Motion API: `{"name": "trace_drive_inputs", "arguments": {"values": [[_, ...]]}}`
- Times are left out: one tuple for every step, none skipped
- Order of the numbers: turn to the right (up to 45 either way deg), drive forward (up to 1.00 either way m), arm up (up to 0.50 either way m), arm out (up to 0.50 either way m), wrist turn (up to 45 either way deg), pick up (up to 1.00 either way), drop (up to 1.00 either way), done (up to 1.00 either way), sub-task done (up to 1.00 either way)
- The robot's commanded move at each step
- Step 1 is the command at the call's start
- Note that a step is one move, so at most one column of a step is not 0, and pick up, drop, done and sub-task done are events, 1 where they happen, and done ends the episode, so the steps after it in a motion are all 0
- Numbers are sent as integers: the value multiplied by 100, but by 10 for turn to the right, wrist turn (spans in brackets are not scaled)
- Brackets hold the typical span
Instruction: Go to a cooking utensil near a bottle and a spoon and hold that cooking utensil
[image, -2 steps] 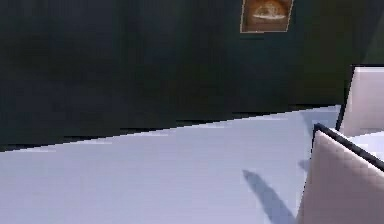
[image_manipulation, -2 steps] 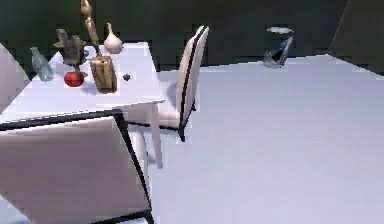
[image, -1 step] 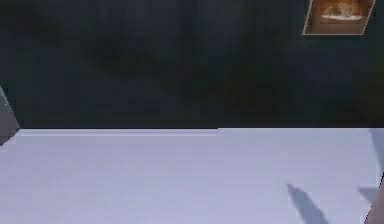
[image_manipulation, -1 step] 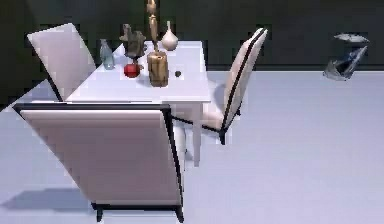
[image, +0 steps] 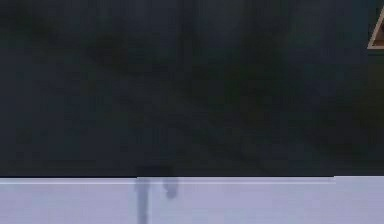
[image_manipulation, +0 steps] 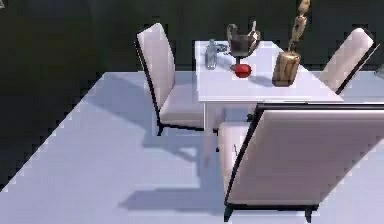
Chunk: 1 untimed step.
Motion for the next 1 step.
{"name": "trace_drive_inputs", "arguments": {"values": [[450,0,0,0,0,0,0,0,0]]}}
